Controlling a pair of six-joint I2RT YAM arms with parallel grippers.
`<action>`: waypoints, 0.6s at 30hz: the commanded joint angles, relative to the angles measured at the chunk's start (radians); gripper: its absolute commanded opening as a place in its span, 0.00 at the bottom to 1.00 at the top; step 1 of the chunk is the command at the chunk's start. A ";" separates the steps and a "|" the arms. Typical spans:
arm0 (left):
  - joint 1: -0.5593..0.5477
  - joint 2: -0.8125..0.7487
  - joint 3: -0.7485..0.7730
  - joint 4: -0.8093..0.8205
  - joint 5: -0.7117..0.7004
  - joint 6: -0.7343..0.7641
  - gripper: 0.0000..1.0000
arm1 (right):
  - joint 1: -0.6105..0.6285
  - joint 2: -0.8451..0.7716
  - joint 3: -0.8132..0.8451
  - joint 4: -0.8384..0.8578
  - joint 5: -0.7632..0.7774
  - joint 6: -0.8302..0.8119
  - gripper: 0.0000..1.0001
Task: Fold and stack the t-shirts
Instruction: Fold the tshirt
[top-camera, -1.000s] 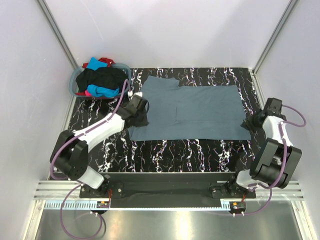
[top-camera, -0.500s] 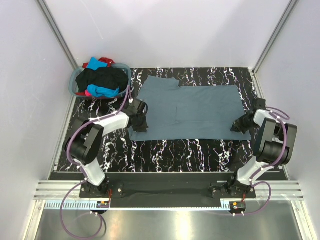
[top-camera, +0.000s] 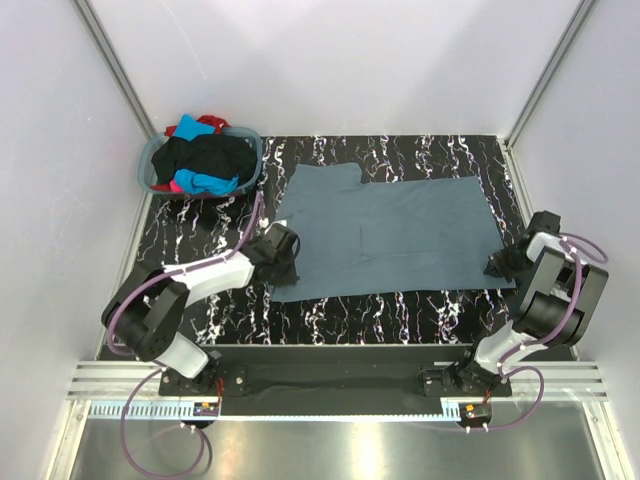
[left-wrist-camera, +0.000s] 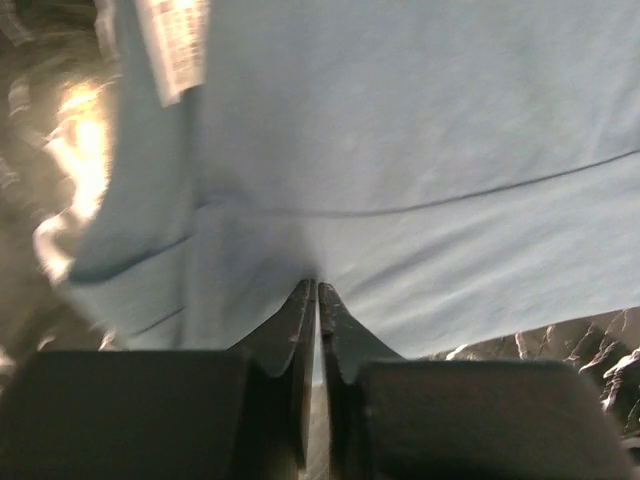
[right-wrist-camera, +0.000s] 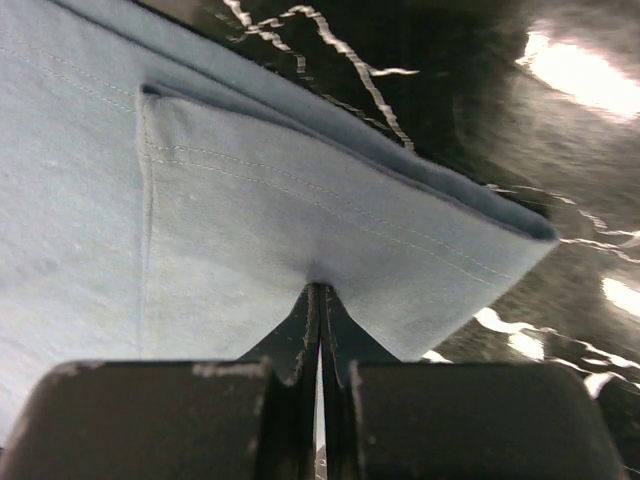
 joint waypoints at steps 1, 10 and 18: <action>0.014 -0.071 0.114 -0.100 -0.052 0.050 0.17 | -0.017 -0.079 0.028 -0.045 0.018 -0.041 0.00; 0.231 0.141 0.777 -0.287 0.062 0.297 0.52 | 0.012 -0.090 0.273 0.007 -0.261 -0.044 0.17; 0.329 0.568 1.212 -0.301 0.143 0.335 0.58 | 0.037 0.186 0.569 0.098 -0.306 0.018 0.35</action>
